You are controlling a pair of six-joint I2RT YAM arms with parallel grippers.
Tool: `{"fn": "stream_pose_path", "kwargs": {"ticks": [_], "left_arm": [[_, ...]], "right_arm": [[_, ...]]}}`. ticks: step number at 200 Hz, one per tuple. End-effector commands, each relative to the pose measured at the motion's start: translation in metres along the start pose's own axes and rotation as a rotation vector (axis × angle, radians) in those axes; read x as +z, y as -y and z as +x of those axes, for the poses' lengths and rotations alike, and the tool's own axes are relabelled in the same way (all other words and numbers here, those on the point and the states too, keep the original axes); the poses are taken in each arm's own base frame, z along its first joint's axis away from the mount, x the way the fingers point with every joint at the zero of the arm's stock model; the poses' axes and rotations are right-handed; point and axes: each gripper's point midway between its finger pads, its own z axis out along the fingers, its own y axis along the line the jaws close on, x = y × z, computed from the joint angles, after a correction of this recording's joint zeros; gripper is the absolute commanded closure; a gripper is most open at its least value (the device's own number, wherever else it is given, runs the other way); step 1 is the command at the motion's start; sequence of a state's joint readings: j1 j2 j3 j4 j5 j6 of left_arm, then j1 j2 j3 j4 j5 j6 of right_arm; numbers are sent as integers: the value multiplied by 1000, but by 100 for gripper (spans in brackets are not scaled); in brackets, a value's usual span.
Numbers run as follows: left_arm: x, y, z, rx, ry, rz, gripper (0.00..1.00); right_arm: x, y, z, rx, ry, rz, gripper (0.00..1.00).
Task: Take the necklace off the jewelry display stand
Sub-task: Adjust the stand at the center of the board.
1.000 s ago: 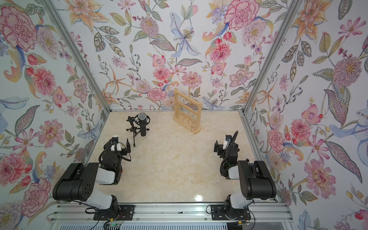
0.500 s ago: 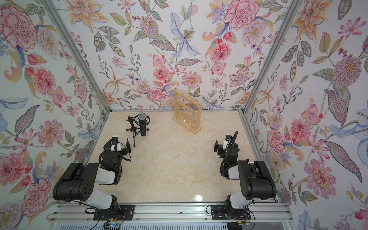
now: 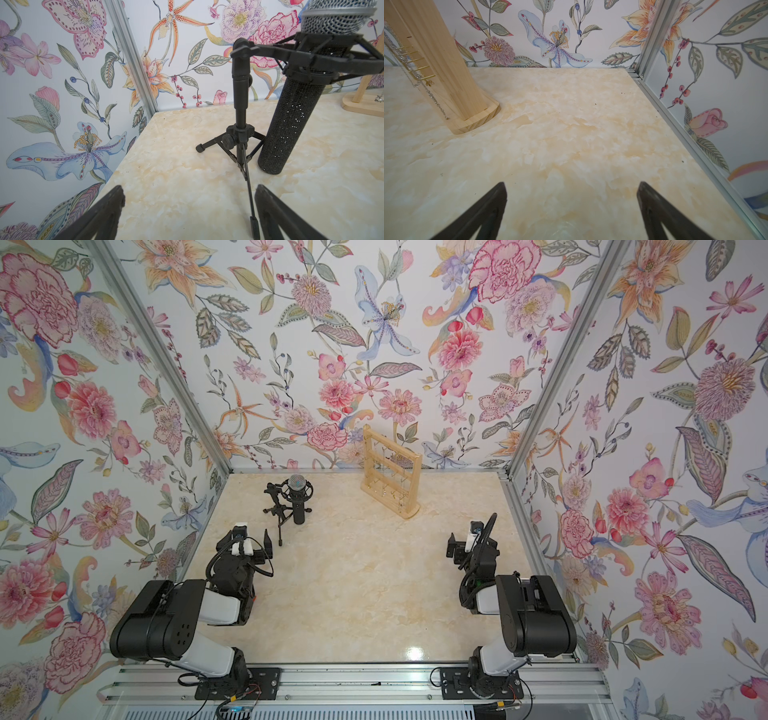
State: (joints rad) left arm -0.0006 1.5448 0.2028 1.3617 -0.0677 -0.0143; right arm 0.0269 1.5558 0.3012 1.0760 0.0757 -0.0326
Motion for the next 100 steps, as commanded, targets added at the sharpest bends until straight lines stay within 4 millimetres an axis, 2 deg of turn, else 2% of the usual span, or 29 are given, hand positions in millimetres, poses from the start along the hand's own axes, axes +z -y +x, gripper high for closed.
{"fn": "stream_pose_path", "kwargs": {"ticks": [1, 54, 78, 100], "left_arm": [[0, -1, -6, 4, 22, -15, 1], [-1, -2, -7, 0, 28, -18, 1], [-9, -9, -16, -16, 59, -44, 1], [-9, -10, -25, -10, 47, -49, 1]], "right_arm": [[-2, -1, -8, -1, 29, 0, 0], [-4, -2, -7, -5, 35, 0, 0], [-17, -1, -12, -9, 84, 17, 0], [-30, 2, -23, -2, 130, 36, 0]]}}
